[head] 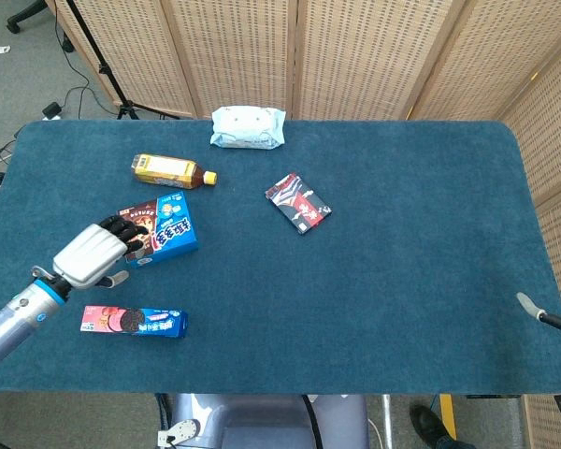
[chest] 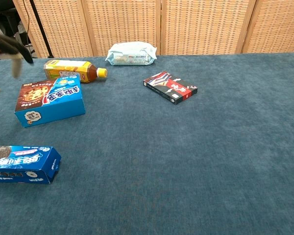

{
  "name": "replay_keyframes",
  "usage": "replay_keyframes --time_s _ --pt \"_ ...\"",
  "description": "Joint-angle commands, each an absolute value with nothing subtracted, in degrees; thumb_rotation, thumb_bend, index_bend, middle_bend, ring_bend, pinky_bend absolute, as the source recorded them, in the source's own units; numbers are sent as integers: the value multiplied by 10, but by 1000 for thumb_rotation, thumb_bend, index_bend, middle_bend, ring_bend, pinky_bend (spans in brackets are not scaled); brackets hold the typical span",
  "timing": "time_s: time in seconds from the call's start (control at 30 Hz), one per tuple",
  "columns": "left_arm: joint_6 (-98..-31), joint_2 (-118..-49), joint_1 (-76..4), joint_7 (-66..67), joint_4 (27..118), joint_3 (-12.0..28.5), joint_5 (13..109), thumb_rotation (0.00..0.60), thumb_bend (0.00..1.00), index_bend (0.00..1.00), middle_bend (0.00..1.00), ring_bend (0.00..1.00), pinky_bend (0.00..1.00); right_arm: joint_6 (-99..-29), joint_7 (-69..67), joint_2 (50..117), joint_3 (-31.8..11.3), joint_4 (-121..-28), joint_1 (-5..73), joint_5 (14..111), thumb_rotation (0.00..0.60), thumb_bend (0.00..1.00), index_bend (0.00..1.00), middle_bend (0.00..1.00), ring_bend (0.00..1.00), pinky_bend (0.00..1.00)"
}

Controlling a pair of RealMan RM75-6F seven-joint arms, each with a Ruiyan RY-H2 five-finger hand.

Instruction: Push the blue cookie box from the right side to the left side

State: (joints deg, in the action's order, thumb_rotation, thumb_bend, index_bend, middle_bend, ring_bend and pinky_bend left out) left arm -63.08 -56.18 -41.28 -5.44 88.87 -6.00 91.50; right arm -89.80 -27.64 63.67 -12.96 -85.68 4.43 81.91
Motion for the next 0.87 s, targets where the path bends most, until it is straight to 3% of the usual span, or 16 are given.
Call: replay_keyframes --time_s 0.03,0.1,0.23,0.47,0.87 --pt "-748 -510 -346 -141 903 -46 924 600 102 305 80 47 125 -902 -276 636 -128 -859 43 824 600 0 0 0 0 0" --pt "-777 -500 -324 -165 910 -42 909 600 37 189 10 2 48 -905 -275 636 -126 -861 43 828 600 0 0 0 0 0" --pt "-847 -492 -261 -186 927 -34 870 600 0 6 0 0 0 -917 -269 635 -121 -863 40 844 600 0 0 0 0 0" --pt "-934 -534 -165 -175 942 -33 818 600 0 0 0 0 0 -942 -256 638 -114 -868 35 870 600 0 0 0 0 0" --pt "-925 -578 -75 -114 1002 -48 727 600 0 0 0 0 0 -966 -236 638 -105 -876 29 891 600 0 0 0 0 0"
